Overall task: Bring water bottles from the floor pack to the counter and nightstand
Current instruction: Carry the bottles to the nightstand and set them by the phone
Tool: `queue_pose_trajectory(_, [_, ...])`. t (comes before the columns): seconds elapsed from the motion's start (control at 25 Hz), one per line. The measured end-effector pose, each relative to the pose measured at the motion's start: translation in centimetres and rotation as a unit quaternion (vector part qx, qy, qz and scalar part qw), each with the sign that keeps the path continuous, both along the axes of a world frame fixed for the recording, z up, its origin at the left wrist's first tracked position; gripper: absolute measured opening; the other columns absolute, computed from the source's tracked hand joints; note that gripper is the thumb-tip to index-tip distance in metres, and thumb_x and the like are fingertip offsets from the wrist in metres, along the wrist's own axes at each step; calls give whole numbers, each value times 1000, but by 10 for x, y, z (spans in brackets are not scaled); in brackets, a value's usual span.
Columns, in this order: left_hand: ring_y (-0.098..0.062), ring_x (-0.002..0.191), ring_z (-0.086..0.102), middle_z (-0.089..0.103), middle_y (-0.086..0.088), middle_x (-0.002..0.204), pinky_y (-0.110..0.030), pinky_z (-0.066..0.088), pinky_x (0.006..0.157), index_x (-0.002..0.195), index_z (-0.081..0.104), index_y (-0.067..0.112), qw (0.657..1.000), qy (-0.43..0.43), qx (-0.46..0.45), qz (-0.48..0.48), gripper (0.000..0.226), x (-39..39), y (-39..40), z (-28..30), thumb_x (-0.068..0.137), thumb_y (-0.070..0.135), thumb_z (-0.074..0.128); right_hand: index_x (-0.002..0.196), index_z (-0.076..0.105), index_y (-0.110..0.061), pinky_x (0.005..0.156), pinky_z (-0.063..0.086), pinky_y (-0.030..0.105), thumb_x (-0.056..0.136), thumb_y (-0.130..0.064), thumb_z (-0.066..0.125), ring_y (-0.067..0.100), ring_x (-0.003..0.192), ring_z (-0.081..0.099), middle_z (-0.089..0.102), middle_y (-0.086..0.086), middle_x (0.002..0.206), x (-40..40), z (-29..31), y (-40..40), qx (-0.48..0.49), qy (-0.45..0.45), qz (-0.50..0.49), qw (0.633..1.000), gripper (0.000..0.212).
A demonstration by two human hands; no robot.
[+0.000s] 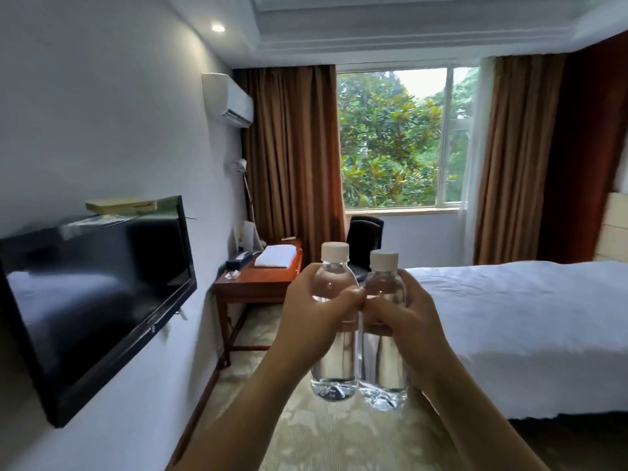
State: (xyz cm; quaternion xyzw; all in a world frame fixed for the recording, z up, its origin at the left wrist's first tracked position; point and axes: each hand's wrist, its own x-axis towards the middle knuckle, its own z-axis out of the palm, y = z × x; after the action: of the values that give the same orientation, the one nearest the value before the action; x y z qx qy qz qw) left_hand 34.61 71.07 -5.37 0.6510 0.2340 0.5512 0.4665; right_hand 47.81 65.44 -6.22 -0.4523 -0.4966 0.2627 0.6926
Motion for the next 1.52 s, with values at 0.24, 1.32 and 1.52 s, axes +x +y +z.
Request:
queue_pose_trajectory(0.24, [-18, 70, 67, 64, -14, 84, -27, 54, 55, 95, 63, 6, 1000, -7, -10, -15, 31, 45, 180, -14, 68, 19, 72, 89, 66, -8, 56, 58, 31, 66, -15, 69, 19, 65, 69, 69, 14, 76, 46, -11, 182, -5, -10, -2, 1000, 24])
queue_pose_trajectory(1.32, [-13, 59, 67, 67, 1, 68, -29, 56, 53, 83, 66, 11, 959, 18, 4, -282, 18, 597, 590, 30, 73, 3, 78, 77, 66, -21, 75, 57, 54, 52, -21, 77, 30, 70, 65, 65, 7, 73, 567, 22, 524, 40, 22, -289, 956, 27])
queue_pose_trajectory(1.52, [-24, 68, 72, 70, -15, 82, -31, 58, 56, 98, 64, 4, 915, 8, 1, -403, 26, 729, 584, 23, 76, 3, 78, 87, 63, -14, 58, 57, 34, 59, -12, 72, 11, 58, 62, 63, 3, 74, 650, 18, 487, 24, 34, -439, 898, 29])
